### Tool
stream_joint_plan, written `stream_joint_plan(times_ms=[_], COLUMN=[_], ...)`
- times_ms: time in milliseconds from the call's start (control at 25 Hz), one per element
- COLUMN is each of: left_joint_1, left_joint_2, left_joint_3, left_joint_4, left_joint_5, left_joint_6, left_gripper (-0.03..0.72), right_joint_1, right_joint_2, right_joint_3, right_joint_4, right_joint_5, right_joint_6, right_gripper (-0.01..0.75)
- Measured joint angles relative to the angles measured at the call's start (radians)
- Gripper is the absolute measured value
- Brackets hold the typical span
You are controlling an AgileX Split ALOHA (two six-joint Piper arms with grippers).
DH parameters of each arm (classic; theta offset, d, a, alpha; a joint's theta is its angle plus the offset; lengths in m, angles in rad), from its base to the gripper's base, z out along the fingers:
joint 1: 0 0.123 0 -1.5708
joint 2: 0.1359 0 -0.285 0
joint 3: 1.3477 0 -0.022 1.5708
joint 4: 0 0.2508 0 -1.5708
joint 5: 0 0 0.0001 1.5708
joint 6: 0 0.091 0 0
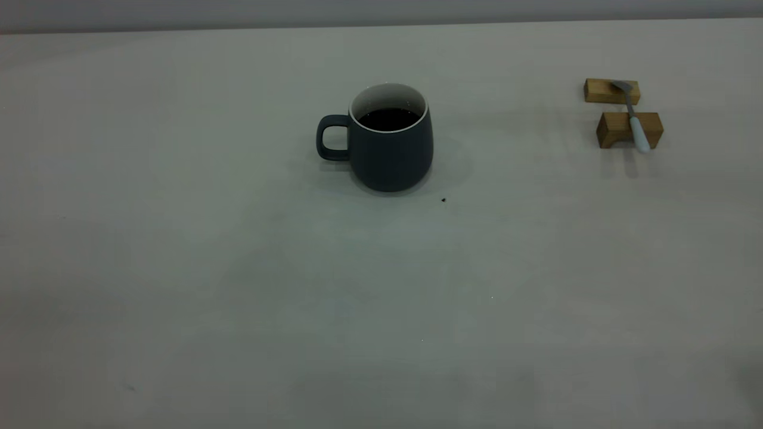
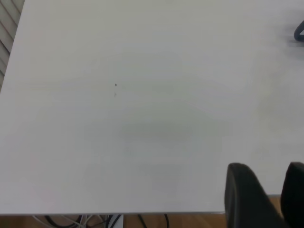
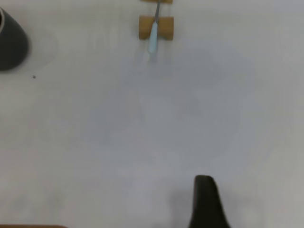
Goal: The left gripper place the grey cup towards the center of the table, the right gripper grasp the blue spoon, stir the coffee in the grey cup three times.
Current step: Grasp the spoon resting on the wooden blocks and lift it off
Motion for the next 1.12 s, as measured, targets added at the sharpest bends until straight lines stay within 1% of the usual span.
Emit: stream_joint_plan(times_ms=[120,280,400,560,680,1120], left_joint_1=[0.0,0.0,0.0,0.0,0.0,0.0], left_joint_2=[0.0,0.0,0.0,0.0,0.0,0.0], left_joint_3=[0.0,0.0,0.0,0.0,0.0,0.0], left_joint_4=[0.0,0.0,0.0,0.0,0.0,0.0], left_joint_5=[0.0,0.0,0.0,0.0,0.0,0.0], left_joint_6=[0.0,0.0,0.0,0.0,0.0,0.0], left_gripper=[0.262,0.262,0.262,0.262,0.262,0.262], right_joint_1=[0.0,0.0,0.017,0.037,0.038,0.038], right_joint_2=[0.205,0.461,0.633,0.843,0.986,1.373], right_joint_3=[-0.043,-0.109,-0.166,-0.261,-0.328,-0.543], right_joint_4=[0.005,0.038,0.048,0.05,0.052,0.07], right_joint_5=[-0.076,-0.147,-0.192,-0.225,-0.239,-0.281], right_joint_6=[-0.001,-0.021,-0.04,-0.047,-0.057,-0.105], right_gripper=[0.596,0.602,0.602,0.596,0.591,0.591])
